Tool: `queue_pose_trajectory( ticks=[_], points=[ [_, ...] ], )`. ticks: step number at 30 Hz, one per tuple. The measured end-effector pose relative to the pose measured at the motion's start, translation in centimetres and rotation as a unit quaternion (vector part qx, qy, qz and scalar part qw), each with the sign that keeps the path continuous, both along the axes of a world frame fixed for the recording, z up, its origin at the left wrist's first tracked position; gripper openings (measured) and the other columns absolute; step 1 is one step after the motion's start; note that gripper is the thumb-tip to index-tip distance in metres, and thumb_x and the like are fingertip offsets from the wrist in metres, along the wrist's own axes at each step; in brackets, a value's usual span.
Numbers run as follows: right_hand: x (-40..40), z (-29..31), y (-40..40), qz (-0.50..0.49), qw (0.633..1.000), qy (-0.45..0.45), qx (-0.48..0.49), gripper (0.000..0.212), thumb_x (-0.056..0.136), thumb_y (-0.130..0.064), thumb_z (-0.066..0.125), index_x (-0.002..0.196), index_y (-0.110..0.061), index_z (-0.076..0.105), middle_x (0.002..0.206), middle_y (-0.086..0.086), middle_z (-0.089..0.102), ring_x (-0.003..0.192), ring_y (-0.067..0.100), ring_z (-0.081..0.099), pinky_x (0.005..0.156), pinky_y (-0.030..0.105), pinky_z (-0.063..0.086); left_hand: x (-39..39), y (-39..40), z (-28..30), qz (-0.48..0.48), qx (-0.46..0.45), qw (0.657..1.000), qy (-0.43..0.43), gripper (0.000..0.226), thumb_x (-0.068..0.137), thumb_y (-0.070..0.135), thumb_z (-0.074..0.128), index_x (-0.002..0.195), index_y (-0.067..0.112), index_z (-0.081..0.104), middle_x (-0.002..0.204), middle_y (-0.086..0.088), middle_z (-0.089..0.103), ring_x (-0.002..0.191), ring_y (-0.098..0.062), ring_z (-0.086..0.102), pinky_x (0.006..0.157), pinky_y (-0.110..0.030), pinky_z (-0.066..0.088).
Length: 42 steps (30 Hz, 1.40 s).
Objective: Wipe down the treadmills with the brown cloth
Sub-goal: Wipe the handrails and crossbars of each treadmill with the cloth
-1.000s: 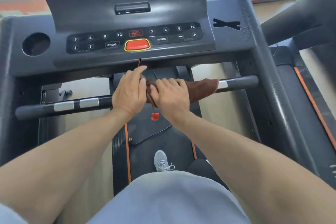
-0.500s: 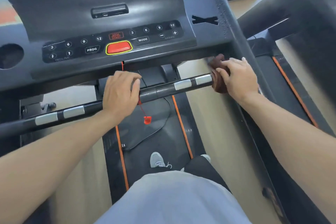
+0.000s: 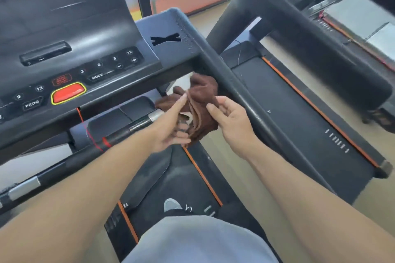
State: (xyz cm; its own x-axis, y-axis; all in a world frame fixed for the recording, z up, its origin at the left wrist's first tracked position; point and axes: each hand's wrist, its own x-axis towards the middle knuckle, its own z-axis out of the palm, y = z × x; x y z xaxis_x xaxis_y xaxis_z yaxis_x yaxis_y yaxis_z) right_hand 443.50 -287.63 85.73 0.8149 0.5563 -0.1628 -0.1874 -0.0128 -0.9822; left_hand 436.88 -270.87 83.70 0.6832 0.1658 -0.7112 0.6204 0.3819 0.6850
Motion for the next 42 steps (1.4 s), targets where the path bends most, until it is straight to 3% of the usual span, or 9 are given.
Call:
queue_pose_trajectory(
  ticks=[2,5,11,14,18,24,33,39,42],
  points=[
    [-1.0,0.9,-1.9,0.047,0.999,-0.003,-0.024,0.017,0.102,0.001,0.058,0.117,0.003,0.066,0.099,0.003,0.074,0.085,0.004,0.070,0.077,0.017,0.054,0.2,-1.5,-0.3,0.054,-0.097,0.993,-0.050,0.069,0.089,0.071,0.058,0.125,0.013,0.070,0.109,-0.012,0.075,0.082,-0.025,0.075,0.068,-0.035,0.059],
    [-3.1,1.5,-4.8,0.128,0.990,0.009,-0.058,0.012,0.100,0.002,0.060,0.107,-0.003,0.068,0.089,0.001,0.073,0.075,0.002,0.068,0.075,0.018,0.055,1.4,-4.4,-0.1,0.127,0.045,0.990,-0.050,0.054,0.095,0.045,0.067,0.136,0.010,0.063,0.118,-0.009,0.072,0.089,-0.023,0.071,0.081,-0.038,0.059],
    [-2.5,1.4,-12.6,0.031,0.995,0.000,-0.091,0.030,0.098,-0.029,0.069,0.071,-0.015,0.066,0.070,-0.002,0.063,0.069,0.009,0.060,0.073,0.032,0.055,1.1,-13.0,3.8,0.124,0.022,0.979,-0.162,0.024,0.089,0.039,0.074,0.113,0.036,0.073,0.117,-0.005,0.076,0.111,-0.025,0.072,0.101,-0.045,0.054],
    [-1.9,1.9,-17.0,-0.078,0.985,-0.077,-0.133,0.032,0.079,-0.029,0.089,0.092,-0.024,0.061,0.088,-0.005,0.065,0.080,0.012,0.062,0.078,0.032,0.056,0.3,-17.4,6.2,0.058,-0.003,0.977,-0.203,0.030,0.095,0.029,0.069,0.119,0.010,0.070,0.114,-0.016,0.075,0.108,-0.034,0.071,0.098,-0.047,0.057],
    [0.0,2.5,-22.6,0.042,0.982,-0.138,-0.122,0.100,0.063,-0.036,0.098,0.145,-0.043,0.042,0.147,-0.015,0.048,0.133,0.002,0.050,0.106,0.020,0.044,-0.2,-21.5,8.6,-0.019,0.030,0.969,-0.243,0.028,0.088,0.027,0.064,0.108,0.009,0.071,0.106,-0.010,0.077,0.099,-0.024,0.074,0.095,-0.040,0.059],
    [1.2,2.5,-27.2,0.105,0.977,-0.122,-0.143,0.039,0.078,-0.043,0.087,0.101,-0.016,0.070,0.095,-0.001,0.073,0.088,0.011,0.069,0.079,0.035,0.057,-0.8,-25.0,8.7,0.017,0.096,0.962,-0.255,0.032,0.089,0.029,0.066,0.107,0.002,0.069,0.105,-0.015,0.076,0.100,-0.029,0.073,0.093,-0.044,0.059],
    [-2.1,3.2,-31.9,0.083,0.984,-0.020,-0.154,0.031,0.077,-0.035,0.085,0.084,-0.018,0.061,0.069,-0.002,0.061,0.063,0.013,0.056,0.061,0.028,0.048,0.5,-24.9,6.9,0.057,0.317,0.930,-0.179,0.015,0.101,0.035,0.064,0.095,0.027,0.076,0.090,0.012,0.078,0.088,-0.002,0.073,0.077,-0.018,0.055],
    [0.7,3.5,-35.1,-0.040,0.959,-0.048,-0.276,0.024,0.087,-0.033,0.082,0.094,-0.023,0.061,0.085,-0.006,0.072,0.084,0.018,0.069,0.076,0.040,0.054,8.3,-25.8,6.6,-0.101,0.465,0.853,-0.214,0.027,0.087,0.049,0.076,0.107,0.033,0.069,0.094,0.018,0.071,0.091,0.000,0.067,0.082,-0.023,0.051],
    [3.0,1.7,-36.9,0.002,0.872,-0.100,-0.479,0.068,0.085,-0.043,0.079,0.143,-0.032,0.045,0.137,-0.011,0.059,0.131,0.019,0.053,0.106,0.043,0.045,10.7,-25.0,5.2,-0.082,0.535,0.829,-0.143,0.059,0.087,0.038,0.077,0.138,0.031,0.050,0.127,0.008,0.060,0.115,-0.016,0.060,0.098,-0.039,0.049]
  ],
)
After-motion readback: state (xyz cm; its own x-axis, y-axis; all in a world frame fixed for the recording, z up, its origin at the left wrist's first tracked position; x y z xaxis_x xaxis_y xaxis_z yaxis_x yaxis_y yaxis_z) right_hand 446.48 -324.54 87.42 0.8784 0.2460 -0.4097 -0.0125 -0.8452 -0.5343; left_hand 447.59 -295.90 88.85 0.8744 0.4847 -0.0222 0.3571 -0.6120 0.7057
